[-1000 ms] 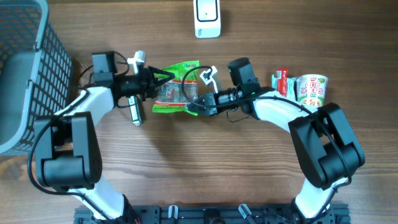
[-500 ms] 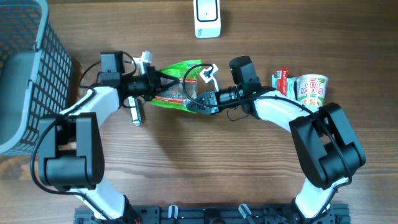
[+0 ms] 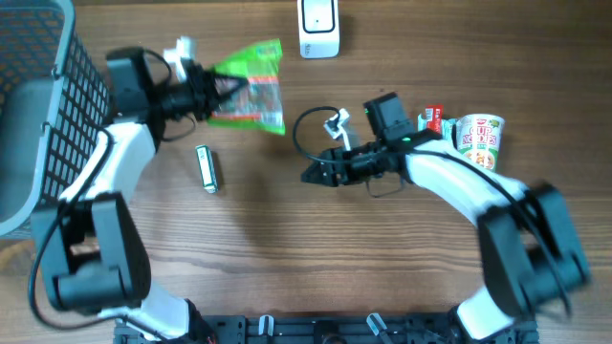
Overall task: Scan the item barcode
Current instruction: 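Lift the green bag with the left gripper, releasing the right gripper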
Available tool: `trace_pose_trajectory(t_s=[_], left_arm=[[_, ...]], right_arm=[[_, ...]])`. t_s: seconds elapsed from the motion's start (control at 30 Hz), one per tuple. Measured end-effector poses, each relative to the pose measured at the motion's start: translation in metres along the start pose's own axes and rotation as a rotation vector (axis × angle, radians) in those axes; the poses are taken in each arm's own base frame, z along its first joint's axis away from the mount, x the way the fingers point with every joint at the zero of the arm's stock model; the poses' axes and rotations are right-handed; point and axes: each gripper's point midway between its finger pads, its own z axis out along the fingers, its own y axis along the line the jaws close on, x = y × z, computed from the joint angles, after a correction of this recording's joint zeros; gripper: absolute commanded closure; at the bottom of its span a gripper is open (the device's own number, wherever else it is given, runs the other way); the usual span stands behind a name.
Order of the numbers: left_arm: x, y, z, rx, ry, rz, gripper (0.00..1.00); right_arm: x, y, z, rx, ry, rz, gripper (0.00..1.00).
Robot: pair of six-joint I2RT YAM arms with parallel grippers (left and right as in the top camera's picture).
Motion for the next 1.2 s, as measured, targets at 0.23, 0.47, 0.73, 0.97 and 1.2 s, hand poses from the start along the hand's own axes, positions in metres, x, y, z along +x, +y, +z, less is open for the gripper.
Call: trace_pose_trajectory(t_s=[0.23,0.47,0.73,0.97,1.2], left_arm=[[-0.039,-0.093,-0.002,-0.023,-0.146,0.24,0.96],[-0.056,-0.15,0.036,-0.223,-0.323,0.603,0.96],[-0.052,-0.206,0.087,-0.348,-0.483,1.229,0.96],[-0.085,-0.148,0.143,-0.465,-0.543,1.42,0.96],[-0.123,-0.085,0.17,-0.523,-0.687,1.609,0.96]], right_arm=[[0.0,0.047,-0.074,0.201,-0.172,-0.166,0.2],[0.016,0.05,-0.109,0.349,-0.233,-0.184,0.0],[0.014,0.037,-0.116,0.436,-0.251,-0.175,0.0],[0.014,0.034,-0.117,0.452,-0.252,-0.171,0.0],[0.013,0.034,-0.117,0.456,-0.253,-0.171,0.0]])
